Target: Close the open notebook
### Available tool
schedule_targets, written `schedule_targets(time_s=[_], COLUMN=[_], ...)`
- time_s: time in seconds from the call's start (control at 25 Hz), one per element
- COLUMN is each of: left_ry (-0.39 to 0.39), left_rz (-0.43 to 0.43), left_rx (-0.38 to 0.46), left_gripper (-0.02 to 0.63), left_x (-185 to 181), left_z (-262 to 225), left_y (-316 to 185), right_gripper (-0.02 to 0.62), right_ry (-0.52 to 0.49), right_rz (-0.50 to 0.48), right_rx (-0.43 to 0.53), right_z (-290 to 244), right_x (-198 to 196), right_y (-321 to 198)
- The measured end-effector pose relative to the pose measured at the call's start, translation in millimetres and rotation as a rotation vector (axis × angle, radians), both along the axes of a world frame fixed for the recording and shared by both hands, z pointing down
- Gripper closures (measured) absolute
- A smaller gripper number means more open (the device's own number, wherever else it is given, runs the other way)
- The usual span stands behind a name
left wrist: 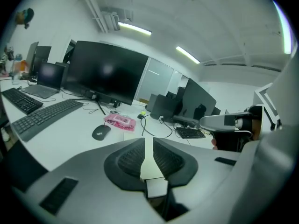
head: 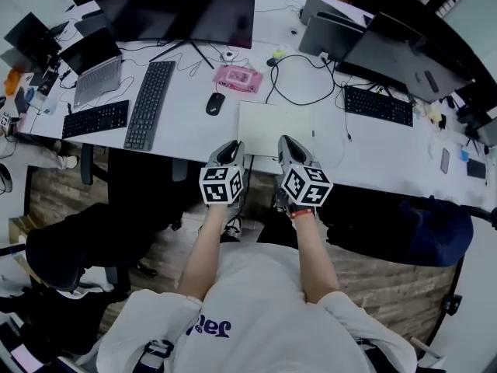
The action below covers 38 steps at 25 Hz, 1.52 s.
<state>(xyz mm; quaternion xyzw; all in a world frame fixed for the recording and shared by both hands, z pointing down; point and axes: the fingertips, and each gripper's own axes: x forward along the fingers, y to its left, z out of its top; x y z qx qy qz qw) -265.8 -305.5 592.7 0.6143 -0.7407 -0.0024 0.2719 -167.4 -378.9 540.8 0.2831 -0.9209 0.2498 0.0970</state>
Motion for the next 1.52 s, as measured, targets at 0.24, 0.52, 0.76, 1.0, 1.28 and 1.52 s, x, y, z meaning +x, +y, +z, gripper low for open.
schedule_targets(time_s=[0.24,0.52,0.76,1.0,1.28,1.52], left_ry=[0.058,0.182,0.207,0.209,0.209,0.234], left_rz=[-0.036,-0.057,-0.033,0.018,0.057,0.100], left_rx=[-0.067,-0.076,-0.107,-0.175,-0.228,-0.270], left_gripper=[0.517,0.466,0.424,0.394,0.393,0.393], left_x=[-13,-24,-28,-25,-25,-20], left_z=[41,72,97,123,136,147], left_y=[-9,-16,-21,-24,-31,-34], right_gripper=[0.580,0.580,0.580,0.580,0.578,0.580], right_ry=[0.026,0.047,0.053,0.062,0.066,0.066], right_rz=[-0.021,-0.053,-0.067,-0.075,-0.077,-0.073], right_rx=[-0.062,-0.099,-0.116,-0.125,-0.143,-0.146], right_z=[32,55,66,73,80,82], right_x=[-5,-16,-22,-27,-29,-27], right_y=[-14,-21,-24,-27,-27,-26])
